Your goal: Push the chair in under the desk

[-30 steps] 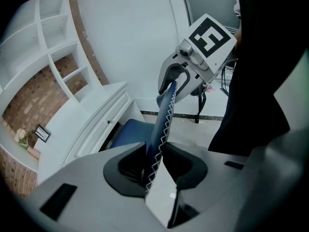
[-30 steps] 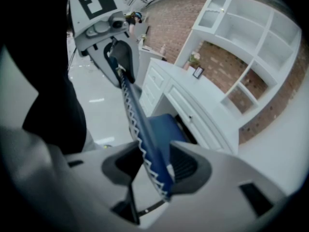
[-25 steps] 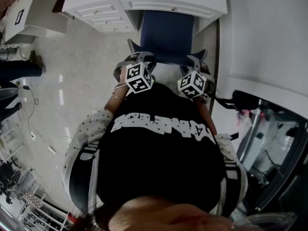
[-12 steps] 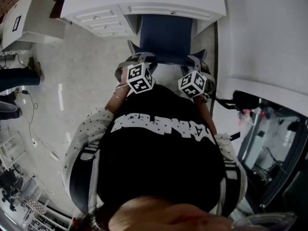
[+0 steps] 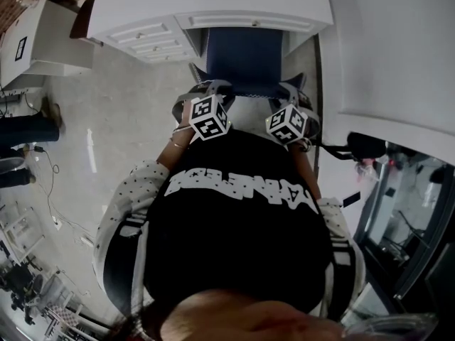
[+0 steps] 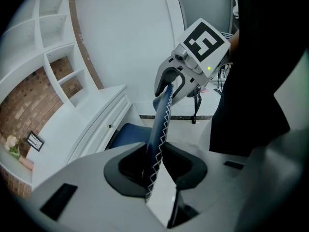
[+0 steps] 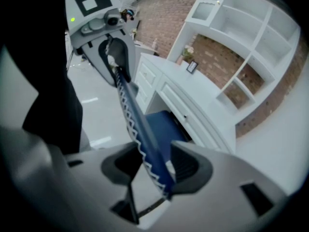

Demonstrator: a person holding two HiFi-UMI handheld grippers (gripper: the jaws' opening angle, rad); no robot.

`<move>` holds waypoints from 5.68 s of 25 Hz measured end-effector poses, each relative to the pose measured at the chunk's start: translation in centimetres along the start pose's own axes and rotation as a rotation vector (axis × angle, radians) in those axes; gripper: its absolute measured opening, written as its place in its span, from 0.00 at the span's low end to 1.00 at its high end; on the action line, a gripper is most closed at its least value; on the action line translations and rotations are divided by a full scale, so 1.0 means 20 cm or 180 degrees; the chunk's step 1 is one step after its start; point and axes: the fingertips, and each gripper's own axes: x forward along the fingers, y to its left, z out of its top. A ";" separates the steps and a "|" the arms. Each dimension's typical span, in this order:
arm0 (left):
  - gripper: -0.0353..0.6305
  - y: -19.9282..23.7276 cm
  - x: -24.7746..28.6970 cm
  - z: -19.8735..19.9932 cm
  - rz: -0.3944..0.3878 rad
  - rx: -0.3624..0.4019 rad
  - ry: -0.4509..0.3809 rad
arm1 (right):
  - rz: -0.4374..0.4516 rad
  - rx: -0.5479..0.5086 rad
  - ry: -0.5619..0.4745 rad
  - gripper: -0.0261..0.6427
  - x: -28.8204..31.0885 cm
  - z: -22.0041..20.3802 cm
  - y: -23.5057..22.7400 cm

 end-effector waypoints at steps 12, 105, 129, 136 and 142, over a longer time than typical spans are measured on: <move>0.25 0.10 0.05 0.02 0.0081 0.0008 0.0007 | 0.0022 -0.0042 0.0039 0.33 0.06 0.02 -0.08; 0.25 0.76 0.27 0.11 0.0396 -0.0268 0.0266 | 0.0228 -0.0550 -0.0273 0.31 0.46 0.29 -0.66; 0.25 0.87 0.28 0.10 0.0390 -0.0259 0.0259 | 0.0244 -0.0583 -0.0278 0.31 0.52 0.35 -0.73; 0.25 0.89 0.28 0.08 0.0356 -0.0271 0.0248 | 0.0305 -0.0582 -0.0283 0.30 0.54 0.37 -0.72; 0.25 0.89 0.28 0.08 0.0351 -0.0289 0.0245 | 0.0359 -0.0576 -0.0297 0.30 0.54 0.37 -0.72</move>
